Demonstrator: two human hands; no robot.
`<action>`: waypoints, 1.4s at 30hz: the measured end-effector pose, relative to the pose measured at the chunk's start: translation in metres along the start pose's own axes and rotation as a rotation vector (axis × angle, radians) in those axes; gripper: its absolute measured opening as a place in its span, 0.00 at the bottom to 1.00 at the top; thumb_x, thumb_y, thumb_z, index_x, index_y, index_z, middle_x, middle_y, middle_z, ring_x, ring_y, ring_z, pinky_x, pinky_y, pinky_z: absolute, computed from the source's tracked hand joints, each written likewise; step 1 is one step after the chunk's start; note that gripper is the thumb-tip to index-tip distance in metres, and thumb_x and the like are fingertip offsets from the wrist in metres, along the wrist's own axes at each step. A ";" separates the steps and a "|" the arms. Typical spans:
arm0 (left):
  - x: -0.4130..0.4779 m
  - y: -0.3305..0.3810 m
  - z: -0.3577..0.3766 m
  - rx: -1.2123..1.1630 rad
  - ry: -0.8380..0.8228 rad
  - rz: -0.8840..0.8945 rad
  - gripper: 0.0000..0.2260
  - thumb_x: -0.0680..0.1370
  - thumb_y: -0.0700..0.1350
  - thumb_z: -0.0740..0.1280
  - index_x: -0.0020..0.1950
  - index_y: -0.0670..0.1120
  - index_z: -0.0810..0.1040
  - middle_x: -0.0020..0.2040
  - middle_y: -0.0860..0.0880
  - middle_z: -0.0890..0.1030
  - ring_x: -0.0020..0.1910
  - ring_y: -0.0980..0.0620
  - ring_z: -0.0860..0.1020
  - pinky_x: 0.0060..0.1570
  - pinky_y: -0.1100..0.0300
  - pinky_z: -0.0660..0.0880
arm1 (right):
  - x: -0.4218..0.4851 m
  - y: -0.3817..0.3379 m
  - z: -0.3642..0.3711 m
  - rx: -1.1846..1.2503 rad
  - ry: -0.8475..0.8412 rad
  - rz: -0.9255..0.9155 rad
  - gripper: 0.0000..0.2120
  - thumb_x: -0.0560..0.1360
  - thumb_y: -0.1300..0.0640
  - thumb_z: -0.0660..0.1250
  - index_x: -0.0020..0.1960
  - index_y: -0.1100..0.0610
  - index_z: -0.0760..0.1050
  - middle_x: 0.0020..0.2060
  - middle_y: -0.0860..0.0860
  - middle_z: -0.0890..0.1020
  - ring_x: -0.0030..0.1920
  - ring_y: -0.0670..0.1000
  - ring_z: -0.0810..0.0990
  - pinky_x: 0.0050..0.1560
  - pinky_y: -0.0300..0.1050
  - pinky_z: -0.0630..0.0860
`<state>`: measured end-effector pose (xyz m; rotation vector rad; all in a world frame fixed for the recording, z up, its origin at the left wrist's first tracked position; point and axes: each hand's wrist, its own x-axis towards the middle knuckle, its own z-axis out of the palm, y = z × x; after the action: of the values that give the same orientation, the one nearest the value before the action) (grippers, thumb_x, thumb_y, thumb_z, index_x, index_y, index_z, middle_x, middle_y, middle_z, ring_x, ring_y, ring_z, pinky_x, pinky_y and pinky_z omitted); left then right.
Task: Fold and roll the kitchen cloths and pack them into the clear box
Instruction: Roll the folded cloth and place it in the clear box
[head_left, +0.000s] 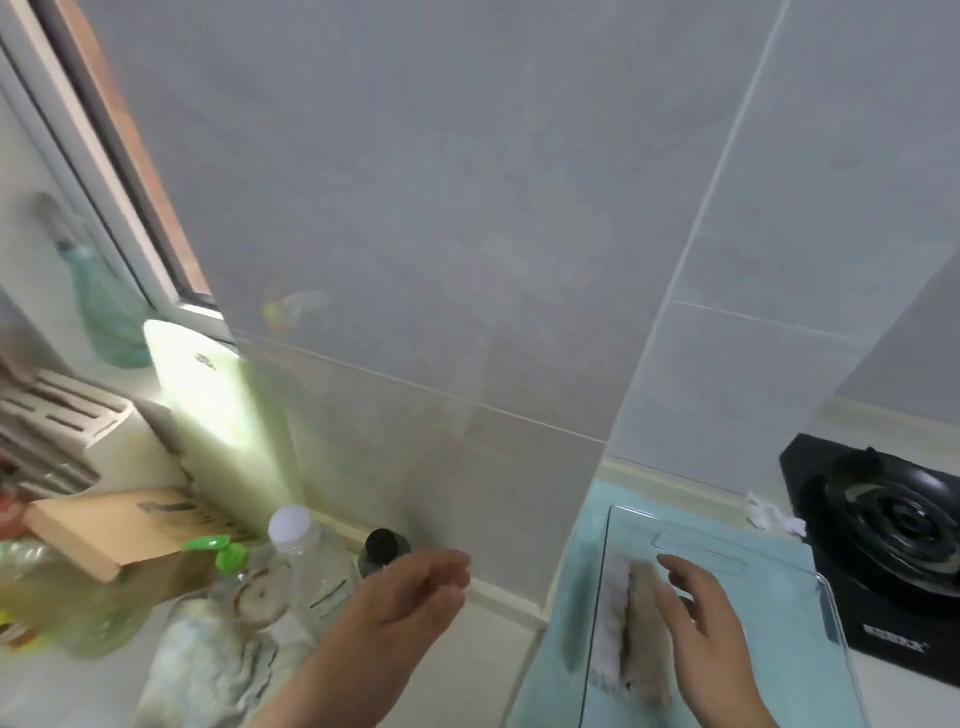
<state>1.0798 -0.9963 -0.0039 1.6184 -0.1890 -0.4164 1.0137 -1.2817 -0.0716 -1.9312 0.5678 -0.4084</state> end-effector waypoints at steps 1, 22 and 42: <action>-0.008 0.003 -0.006 -0.025 0.063 0.023 0.19 0.63 0.56 0.71 0.50 0.50 0.84 0.42 0.47 0.84 0.43 0.50 0.80 0.47 0.53 0.76 | -0.007 -0.018 0.003 0.053 -0.040 -0.048 0.12 0.74 0.56 0.67 0.47 0.37 0.79 0.49 0.41 0.81 0.50 0.35 0.78 0.56 0.31 0.73; -0.398 0.026 0.008 0.005 1.393 0.204 0.25 0.68 0.63 0.61 0.60 0.54 0.78 0.58 0.54 0.82 0.59 0.56 0.78 0.64 0.47 0.72 | -0.232 -0.210 0.079 0.328 -1.376 -0.563 0.19 0.71 0.45 0.59 0.61 0.41 0.72 0.59 0.36 0.76 0.57 0.29 0.73 0.55 0.32 0.70; -0.834 -0.042 0.073 -0.050 1.948 0.297 0.27 0.64 0.65 0.65 0.60 0.56 0.75 0.60 0.50 0.80 0.61 0.53 0.78 0.61 0.51 0.73 | -0.667 -0.218 0.047 0.223 -1.874 -0.726 0.12 0.81 0.56 0.61 0.62 0.45 0.73 0.60 0.37 0.76 0.55 0.25 0.71 0.53 0.24 0.67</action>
<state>0.2814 -0.7543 0.0789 1.2801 1.0186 1.3954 0.5292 -0.7985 0.0896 -1.4235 -1.3184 0.8814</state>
